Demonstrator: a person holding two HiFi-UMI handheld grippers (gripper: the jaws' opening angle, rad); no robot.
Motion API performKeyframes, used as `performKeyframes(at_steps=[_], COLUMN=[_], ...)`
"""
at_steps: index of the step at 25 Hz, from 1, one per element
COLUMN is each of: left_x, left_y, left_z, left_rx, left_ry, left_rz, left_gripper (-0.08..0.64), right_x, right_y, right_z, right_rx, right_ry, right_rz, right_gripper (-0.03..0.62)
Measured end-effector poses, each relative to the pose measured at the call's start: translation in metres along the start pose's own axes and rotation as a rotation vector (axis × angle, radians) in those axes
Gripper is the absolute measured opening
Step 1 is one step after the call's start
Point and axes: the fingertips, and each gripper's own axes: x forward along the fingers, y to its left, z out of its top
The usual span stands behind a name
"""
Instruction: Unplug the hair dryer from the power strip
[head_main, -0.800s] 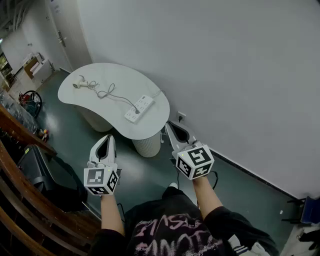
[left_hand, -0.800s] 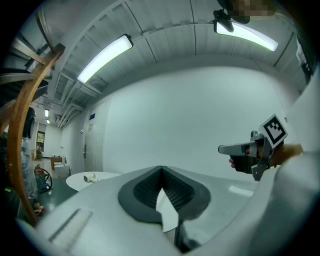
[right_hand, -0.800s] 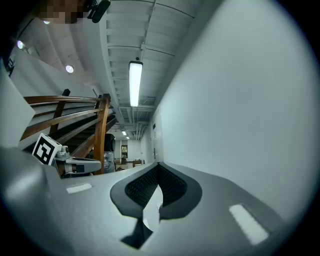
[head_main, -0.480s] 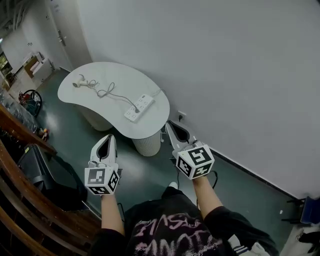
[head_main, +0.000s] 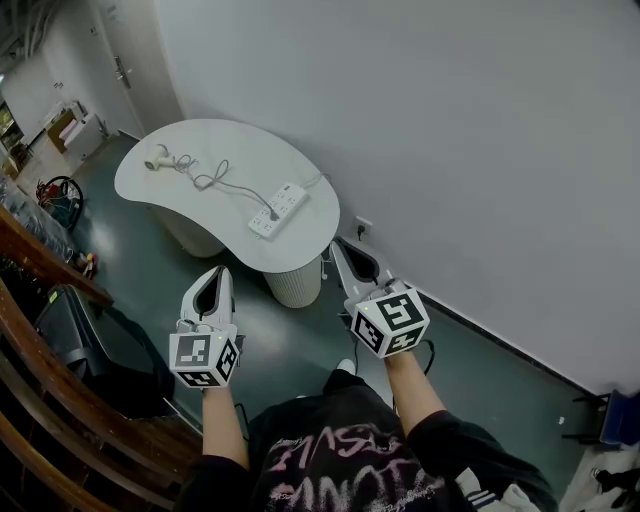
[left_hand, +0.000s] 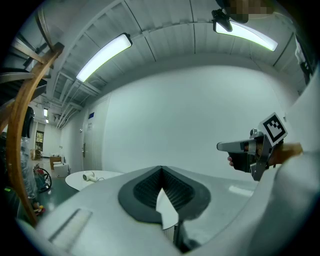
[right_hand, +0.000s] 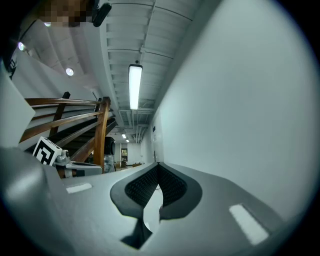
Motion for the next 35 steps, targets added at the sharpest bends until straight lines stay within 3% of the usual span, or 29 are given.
performKeyframes(at_steps=[22,35], left_x=[-0.017,0.000], left_y=[-0.003,0.003], left_z=[-0.011,-0.010], left_rx=[-0.040,-0.017], left_ry=[-0.002,-0.005], left_rz=[-0.032,-0.027], left_gripper=[0.000,0.000], right_x=[-0.012,0.007], right_y=[0.020,0.012], right_z=[-0.005,-0.008], right_rx=[-0.027,-0.026], right_ry=[0.023,0.021], right_rz=[-0.003,0.009], right_gripper=[0.009,0.008])
